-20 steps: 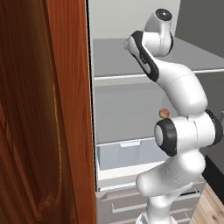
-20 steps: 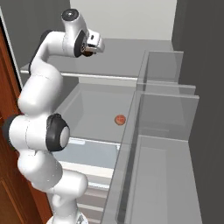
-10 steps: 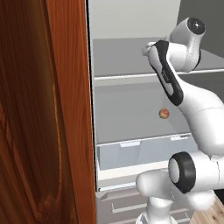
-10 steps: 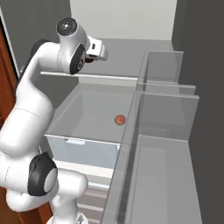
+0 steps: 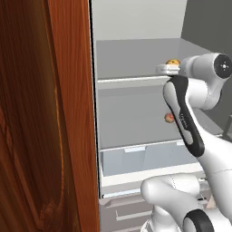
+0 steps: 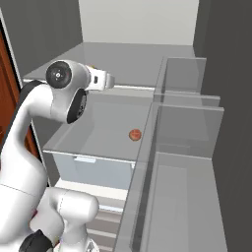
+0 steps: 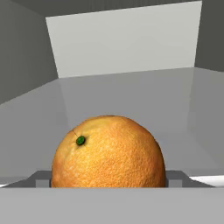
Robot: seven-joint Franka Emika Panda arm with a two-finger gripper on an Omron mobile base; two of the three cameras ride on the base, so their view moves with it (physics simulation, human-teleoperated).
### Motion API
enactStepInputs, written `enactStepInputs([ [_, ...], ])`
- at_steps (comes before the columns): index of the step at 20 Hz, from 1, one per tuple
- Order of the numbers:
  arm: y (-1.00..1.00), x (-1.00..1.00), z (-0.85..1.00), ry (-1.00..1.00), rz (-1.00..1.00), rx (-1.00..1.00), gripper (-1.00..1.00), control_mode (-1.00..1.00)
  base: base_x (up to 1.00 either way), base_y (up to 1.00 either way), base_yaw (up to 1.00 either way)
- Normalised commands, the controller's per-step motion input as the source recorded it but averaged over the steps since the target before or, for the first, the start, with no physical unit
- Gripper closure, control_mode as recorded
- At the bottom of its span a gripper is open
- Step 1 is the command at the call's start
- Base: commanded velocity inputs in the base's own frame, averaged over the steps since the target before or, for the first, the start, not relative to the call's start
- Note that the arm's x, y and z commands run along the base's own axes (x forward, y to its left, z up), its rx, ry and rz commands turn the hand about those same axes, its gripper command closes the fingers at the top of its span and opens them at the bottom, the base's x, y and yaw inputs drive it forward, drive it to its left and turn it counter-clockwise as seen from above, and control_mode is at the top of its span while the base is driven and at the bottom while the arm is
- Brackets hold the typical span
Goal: Retrieve the orange and peach from the fridge and place them into the bowl on the dining table.
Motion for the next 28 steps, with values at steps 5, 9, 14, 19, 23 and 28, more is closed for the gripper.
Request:
enactStepInputs([
  [5, 0.0, -0.28, -0.3, -0.07, 0.0, 0.0, 1.0, -1.0, 0.0, 0.0, 0.0],
  [9, 0.0, -0.13, -0.12, -0.01, 0.0, 0.0, 1.0, 1.0, -0.22, 0.0, 0.0],
  [14, 0.0, 0.0, 0.0, 0.0, 0.0, 0.0, 1.0, 1.0, -0.77, -0.08, 0.0],
  [19, 0.0, 0.0, 0.0, 0.0, 0.0, 0.0, 1.0, 1.0, -0.85, -0.18, 0.0],
  [23, 0.0, 0.0, 0.0, 0.0, 0.0, 0.0, 1.0, 1.0, -0.8, -0.21, 0.0],
  [28, 0.0, 0.0, 0.0, 0.0, 0.0, 0.0, 1.0, 1.0, -0.81, -0.16, 0.0],
])
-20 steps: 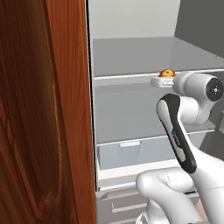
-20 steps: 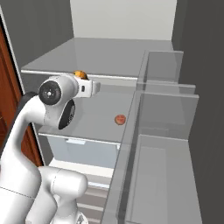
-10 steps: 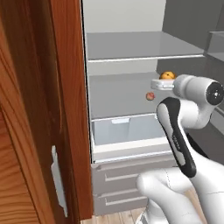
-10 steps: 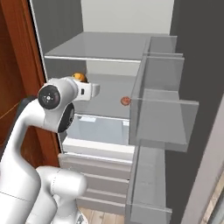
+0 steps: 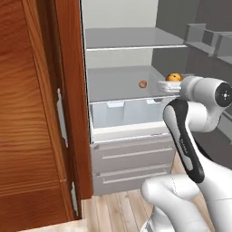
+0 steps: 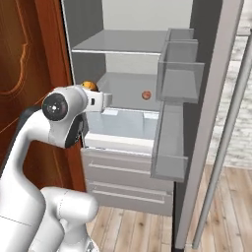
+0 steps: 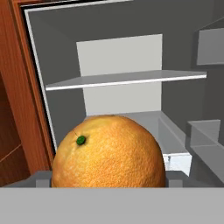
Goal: Retrieve the orange and peach from the fridge and place them into the bowl on the dining table.
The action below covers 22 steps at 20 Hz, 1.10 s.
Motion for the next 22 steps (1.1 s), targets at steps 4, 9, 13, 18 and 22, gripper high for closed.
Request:
enactStepInputs([
  [4, 0.0, 0.0, 0.0, 0.0, 0.0, 0.0, 1.0, 1.0, -0.7, -0.07, 0.0],
  [9, 0.0, 0.0, 0.0, 0.0, 0.0, 0.0, 1.0, 1.0, -0.57, 0.0, 0.0],
  [13, 0.0, 0.0, 0.0, 0.0, 0.0, 0.0, 1.0, 1.0, -0.48, 0.0, 0.0],
  [18, 0.0, 0.0, 0.0, 0.0, 0.0, 0.0, 1.0, 1.0, -0.48, 0.0, 0.01],
  [22, 0.0, 0.0, 0.0, 0.0, 0.0, 0.0, 1.0, 1.0, -0.45, -0.02, 0.0],
])
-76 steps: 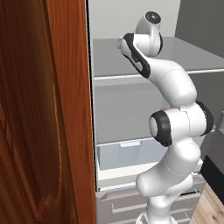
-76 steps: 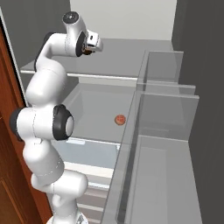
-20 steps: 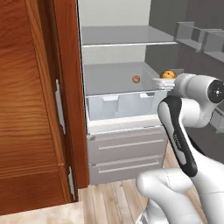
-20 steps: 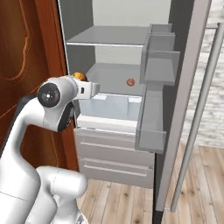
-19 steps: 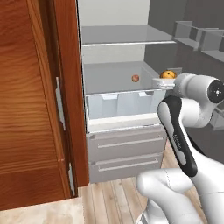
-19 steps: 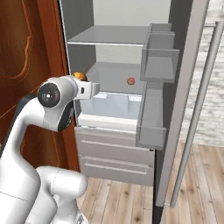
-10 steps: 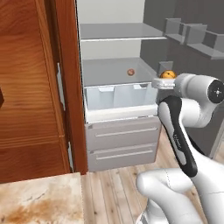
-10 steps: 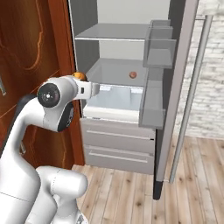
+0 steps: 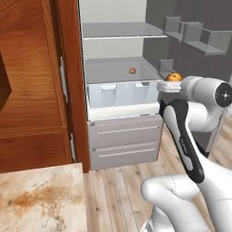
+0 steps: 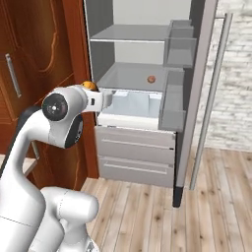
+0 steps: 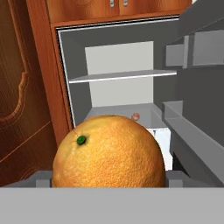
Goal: Retrieve the orange and peach from the fridge and place them into the bowl on the dining table.
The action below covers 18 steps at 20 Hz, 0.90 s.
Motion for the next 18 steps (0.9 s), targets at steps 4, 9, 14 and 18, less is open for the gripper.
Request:
enactStepInputs([
  [4, 0.0, 0.0, 0.0, 0.0, 0.0, 0.0, 1.0, 1.0, -0.53, -0.15, -0.05],
  [9, 0.0, 0.0, 0.0, 0.0, 0.0, 0.0, 1.0, 1.0, -0.57, -0.2, -0.12],
  [14, 0.0, 0.0, 0.0, 0.0, 0.0, 0.0, 1.0, 1.0, -0.51, -0.28, -0.23],
  [18, 0.0, 0.0, 0.0, 0.0, 0.0, 0.0, 1.0, 1.0, -0.31, -0.31, -0.33],
])
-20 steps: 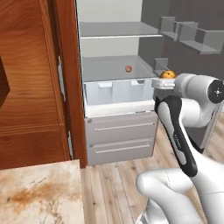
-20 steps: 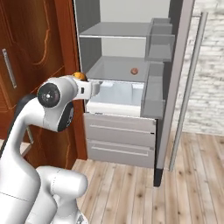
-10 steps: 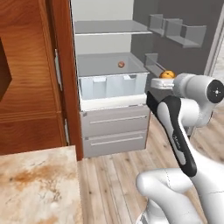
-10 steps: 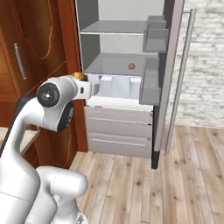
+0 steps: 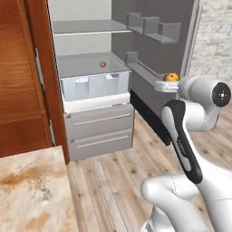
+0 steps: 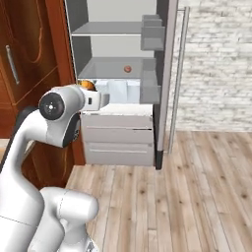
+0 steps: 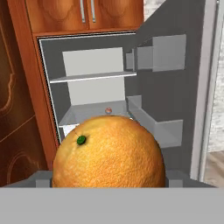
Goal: Retrieve the orange and peach from the fridge and place them into the bowl on the dining table.
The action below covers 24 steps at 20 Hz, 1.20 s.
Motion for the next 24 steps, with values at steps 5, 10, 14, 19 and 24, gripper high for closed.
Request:
enactStepInputs([
  [5, 0.0, 0.0, 0.0, 0.0, 0.0, 0.0, 1.0, 1.0, -0.04, -0.32, -0.36],
  [10, 0.0, 0.0, 0.0, 0.0, 0.0, 0.0, 1.0, 1.0, 0.06, -0.36, -0.38],
  [14, 0.0, 0.0, 0.0, 0.0, 0.0, 0.0, 1.0, 1.0, 0.23, -0.49, -0.39],
  [19, 0.0, 0.0, 0.0, 0.0, 0.0, 0.0, 1.0, 1.0, 0.34, -0.51, -0.4],
  [24, 0.0, 0.0, 0.0, 0.0, 0.0, 0.0, 1.0, 1.0, 0.49, -0.48, -0.42],
])
